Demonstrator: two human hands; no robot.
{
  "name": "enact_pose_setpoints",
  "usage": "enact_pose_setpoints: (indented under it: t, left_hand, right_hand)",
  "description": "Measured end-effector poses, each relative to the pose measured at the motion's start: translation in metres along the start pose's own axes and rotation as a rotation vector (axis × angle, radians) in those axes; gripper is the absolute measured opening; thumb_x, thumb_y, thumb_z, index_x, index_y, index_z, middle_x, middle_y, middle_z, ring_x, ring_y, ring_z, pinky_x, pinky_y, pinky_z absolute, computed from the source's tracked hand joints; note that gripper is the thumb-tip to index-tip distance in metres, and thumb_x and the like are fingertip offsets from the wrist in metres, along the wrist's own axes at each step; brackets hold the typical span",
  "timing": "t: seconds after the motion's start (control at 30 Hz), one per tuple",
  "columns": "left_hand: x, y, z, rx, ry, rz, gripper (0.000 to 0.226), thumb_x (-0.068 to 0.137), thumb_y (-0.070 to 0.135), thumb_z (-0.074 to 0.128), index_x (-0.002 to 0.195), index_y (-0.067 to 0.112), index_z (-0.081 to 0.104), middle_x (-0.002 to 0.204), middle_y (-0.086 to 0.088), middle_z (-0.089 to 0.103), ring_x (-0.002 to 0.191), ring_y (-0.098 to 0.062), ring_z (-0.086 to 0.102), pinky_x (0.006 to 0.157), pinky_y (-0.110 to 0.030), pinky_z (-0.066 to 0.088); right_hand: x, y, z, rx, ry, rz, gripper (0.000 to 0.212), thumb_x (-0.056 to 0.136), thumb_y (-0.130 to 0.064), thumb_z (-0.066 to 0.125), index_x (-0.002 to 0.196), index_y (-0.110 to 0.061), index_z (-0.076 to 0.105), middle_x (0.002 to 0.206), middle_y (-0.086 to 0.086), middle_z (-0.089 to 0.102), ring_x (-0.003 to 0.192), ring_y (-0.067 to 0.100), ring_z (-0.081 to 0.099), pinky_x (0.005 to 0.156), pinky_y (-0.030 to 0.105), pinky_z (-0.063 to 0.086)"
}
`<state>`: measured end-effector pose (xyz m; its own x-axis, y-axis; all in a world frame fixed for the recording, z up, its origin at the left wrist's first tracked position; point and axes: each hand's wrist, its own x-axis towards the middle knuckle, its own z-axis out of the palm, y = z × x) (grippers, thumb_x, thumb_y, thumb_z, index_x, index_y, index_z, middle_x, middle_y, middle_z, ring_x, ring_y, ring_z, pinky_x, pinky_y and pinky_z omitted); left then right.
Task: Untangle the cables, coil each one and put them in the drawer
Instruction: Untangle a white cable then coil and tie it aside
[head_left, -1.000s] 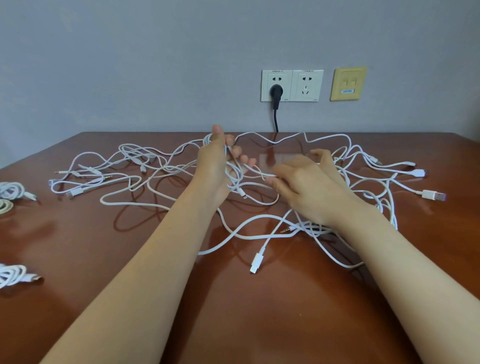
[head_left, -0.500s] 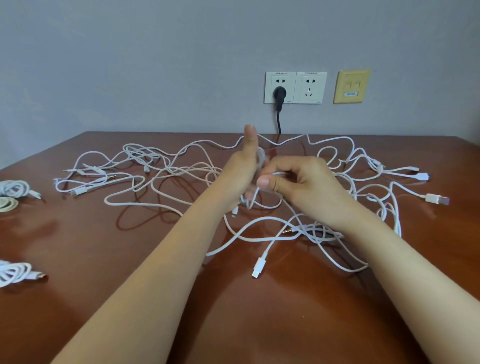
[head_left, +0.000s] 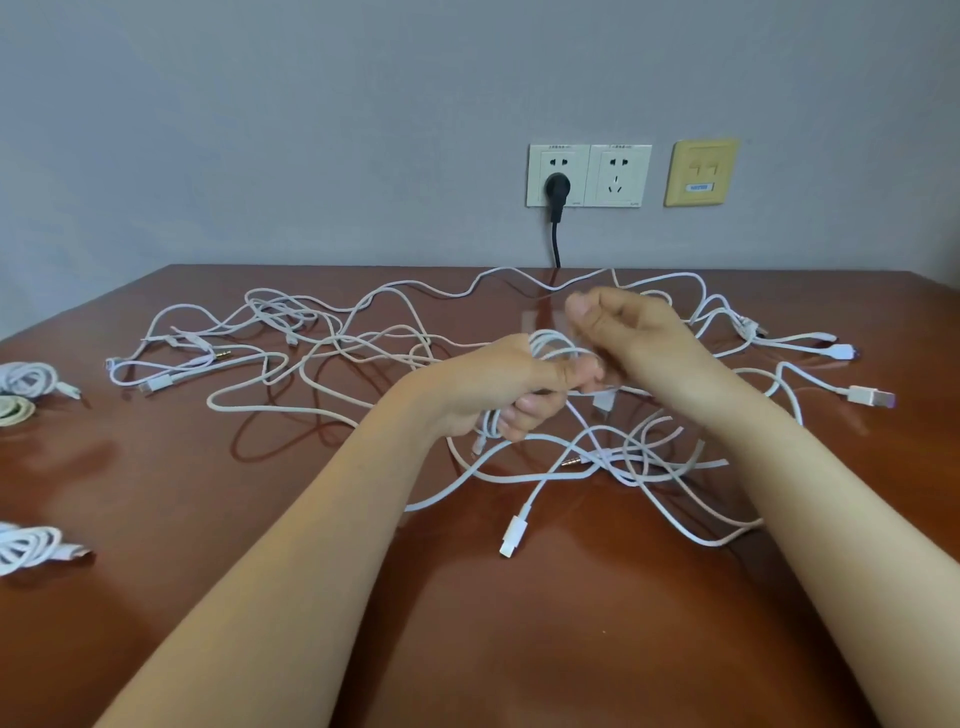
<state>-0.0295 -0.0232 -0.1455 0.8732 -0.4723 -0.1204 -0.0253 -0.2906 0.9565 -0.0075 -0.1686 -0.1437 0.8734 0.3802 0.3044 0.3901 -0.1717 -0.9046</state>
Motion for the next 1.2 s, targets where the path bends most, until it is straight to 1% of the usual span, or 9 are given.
enact_pose_setpoints:
  t: [0.1, 0.27, 0.37, 0.53, 0.6, 0.73, 0.97, 1.07, 1.2]
  left_hand:
    - [0.000, 0.000, -0.003, -0.023, 0.054, 0.033, 0.033, 0.097, 0.033, 0.040, 0.075, 0.012, 0.053, 0.040, 0.005, 0.027, 0.033, -0.005, 0.019, 0.037, -0.015, 0.019]
    - [0.009, -0.004, -0.004, 0.043, 0.293, 0.021, 0.035, 0.098, 0.031, 0.043, 0.071, 0.010, 0.048, 0.037, 0.005, 0.030, 0.031, -0.008, 0.024, 0.037, -0.014, 0.025]
    - [0.013, -0.007, -0.008, 0.056, 0.410, -0.001, 0.037, 0.098, 0.034, 0.044, 0.069, 0.011, 0.046, 0.037, 0.006, 0.031, 0.031, -0.009, 0.026, 0.038, -0.015, 0.028]
    - [0.015, -0.006, -0.007, -0.074, 0.441, -0.002, 0.036, 0.099, 0.033, 0.042, 0.070, 0.012, 0.045, 0.036, 0.008, 0.030, 0.030, -0.007, 0.024, 0.036, -0.012, 0.025]
    - [0.015, -0.005, -0.011, -0.195, 0.514, 0.010, 0.036, 0.100, 0.032, 0.040, 0.070, 0.012, 0.044, 0.034, 0.009, 0.030, 0.028, -0.007, 0.024, 0.035, -0.010, 0.024]
    - [0.013, -0.006, -0.022, -0.330, 0.636, -0.019, 0.036, 0.100, 0.033, 0.040, 0.070, 0.012, 0.042, 0.032, 0.010, 0.029, 0.026, -0.007, 0.023, 0.035, -0.010, 0.022]
    - [0.015, -0.001, -0.013, -0.230, 0.619, -0.005, 0.036, 0.100, 0.035, 0.040, 0.071, 0.013, 0.042, 0.032, 0.010, 0.029, 0.028, -0.008, 0.024, 0.037, -0.014, 0.021]
    - [0.015, -0.003, -0.013, -0.176, 0.623, -0.010, 0.034, 0.099, 0.036, 0.040, 0.074, 0.013, 0.043, 0.031, 0.011, 0.031, 0.028, -0.007, 0.025, 0.037, -0.015, 0.023]
    - [0.013, -0.002, -0.008, -0.089, 0.534, -0.028, 0.034, 0.097, 0.042, 0.041, 0.079, 0.014, 0.043, 0.034, 0.012, 0.029, 0.031, -0.007, 0.023, 0.039, -0.015, 0.023]
  right_hand:
    - [0.002, -0.002, -0.006, 0.113, -0.024, 0.066, 0.032, 0.099, -0.022, 0.038, 0.073, -0.010, 0.052, 0.046, -0.002, 0.056, 0.041, 0.008, 0.047, 0.046, 0.013, 0.041]
    - [0.001, 0.009, -0.001, -0.384, 0.009, 0.006, 0.015, 0.091, -0.011, 0.049, 0.081, -0.012, 0.061, 0.066, -0.005, 0.062, 0.062, 0.007, 0.054, 0.066, 0.020, 0.042]
    - [-0.002, 0.015, 0.002, -0.621, -0.041, 0.000, 0.018, 0.090, -0.012, 0.047, 0.076, -0.022, 0.053, 0.065, -0.005, 0.053, 0.061, 0.010, 0.047, 0.053, 0.014, 0.033]
    - [-0.001, 0.016, 0.004, -0.596, -0.030, 0.010, 0.007, 0.091, -0.017, 0.051, 0.092, -0.019, 0.057, 0.072, -0.002, 0.058, 0.059, 0.011, 0.051, 0.052, 0.015, 0.036]
    - [-0.002, 0.015, 0.005, -0.609, -0.042, 0.024, 0.015, 0.093, -0.017, 0.048, 0.104, -0.022, 0.058, 0.070, -0.004, 0.057, 0.061, 0.012, 0.055, 0.053, 0.018, 0.040]
    - [-0.004, 0.013, 0.006, -0.893, 0.003, 0.005, 0.053, 0.087, -0.005, 0.042, 0.135, -0.026, 0.041, 0.109, 0.012, 0.063, 0.103, 0.033, 0.055, 0.081, 0.035, 0.043]
    - [-0.005, 0.004, 0.014, -0.564, -0.009, 0.067, 0.031, 0.089, -0.015, 0.045, 0.119, -0.021, 0.047, 0.095, 0.000, 0.059, 0.088, 0.023, 0.055, 0.084, 0.039, 0.043]
    - [0.000, 0.002, 0.016, -0.289, 0.058, 0.137, 0.034, 0.092, -0.020, 0.044, 0.125, -0.024, 0.046, 0.094, -0.004, 0.059, 0.081, 0.009, 0.053, 0.075, 0.029, 0.041]
    - [-0.002, 0.006, 0.012, -0.502, 0.210, 0.015, 0.042, 0.088, -0.025, 0.053, 0.130, -0.022, 0.045, 0.105, -0.007, 0.052, 0.095, 0.011, 0.051, 0.081, 0.027, 0.041]
